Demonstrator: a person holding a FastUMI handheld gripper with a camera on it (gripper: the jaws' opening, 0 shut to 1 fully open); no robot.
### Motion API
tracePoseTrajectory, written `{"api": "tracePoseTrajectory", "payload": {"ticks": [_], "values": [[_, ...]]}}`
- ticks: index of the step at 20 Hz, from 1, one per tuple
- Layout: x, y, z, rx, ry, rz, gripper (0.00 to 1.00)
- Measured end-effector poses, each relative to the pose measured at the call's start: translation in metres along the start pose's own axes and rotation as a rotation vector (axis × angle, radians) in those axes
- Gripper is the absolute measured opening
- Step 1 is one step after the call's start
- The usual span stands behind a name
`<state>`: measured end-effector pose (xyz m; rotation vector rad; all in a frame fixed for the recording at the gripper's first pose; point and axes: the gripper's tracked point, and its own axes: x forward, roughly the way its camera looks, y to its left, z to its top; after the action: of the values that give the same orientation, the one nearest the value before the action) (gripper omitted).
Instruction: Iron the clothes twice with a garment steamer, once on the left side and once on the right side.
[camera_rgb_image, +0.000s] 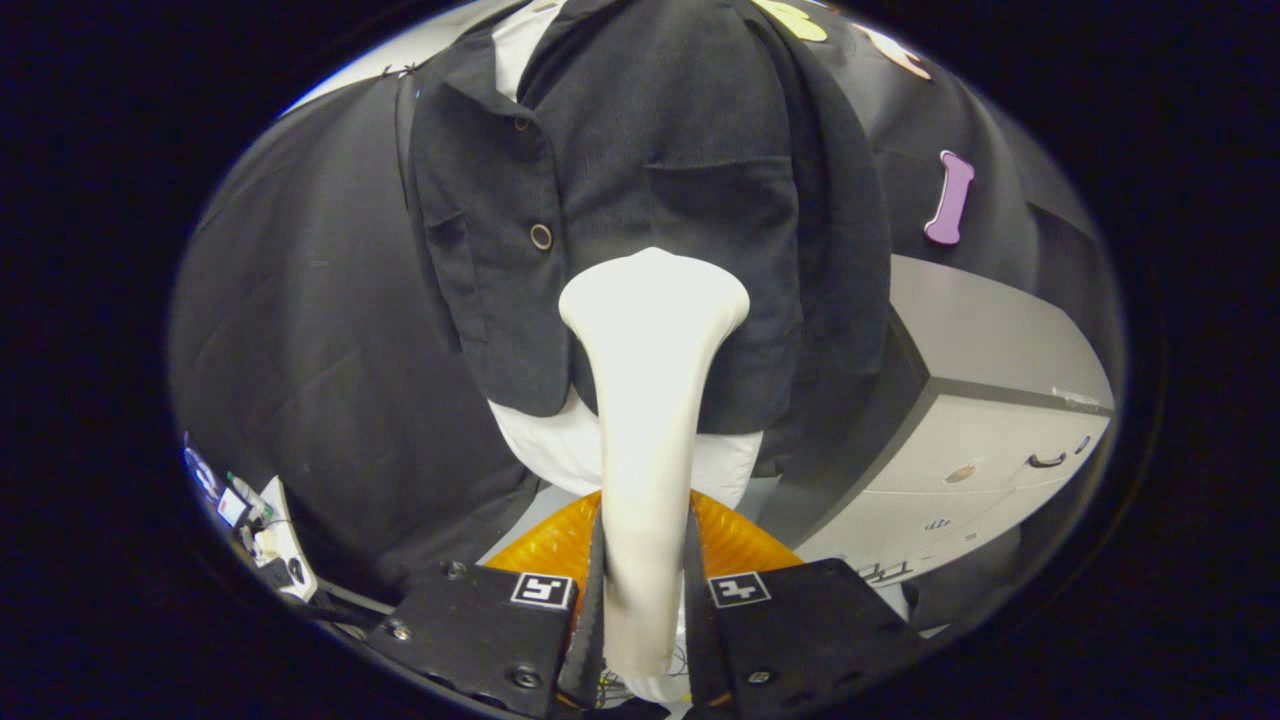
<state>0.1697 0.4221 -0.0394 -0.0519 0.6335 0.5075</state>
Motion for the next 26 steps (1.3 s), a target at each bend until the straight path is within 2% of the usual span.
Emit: {"api": "tracePoseTrajectory", "payload": {"ticks": [10,18,26], "values": [[-0.049,0.030,0.060,-0.031,-0.136,0.047,0.36],[-0.091,0.089,0.123,-0.088,-0.269,0.127,0.36],[-0.111,0.155,0.182,-0.128,-0.380,0.188,0.36]]}}
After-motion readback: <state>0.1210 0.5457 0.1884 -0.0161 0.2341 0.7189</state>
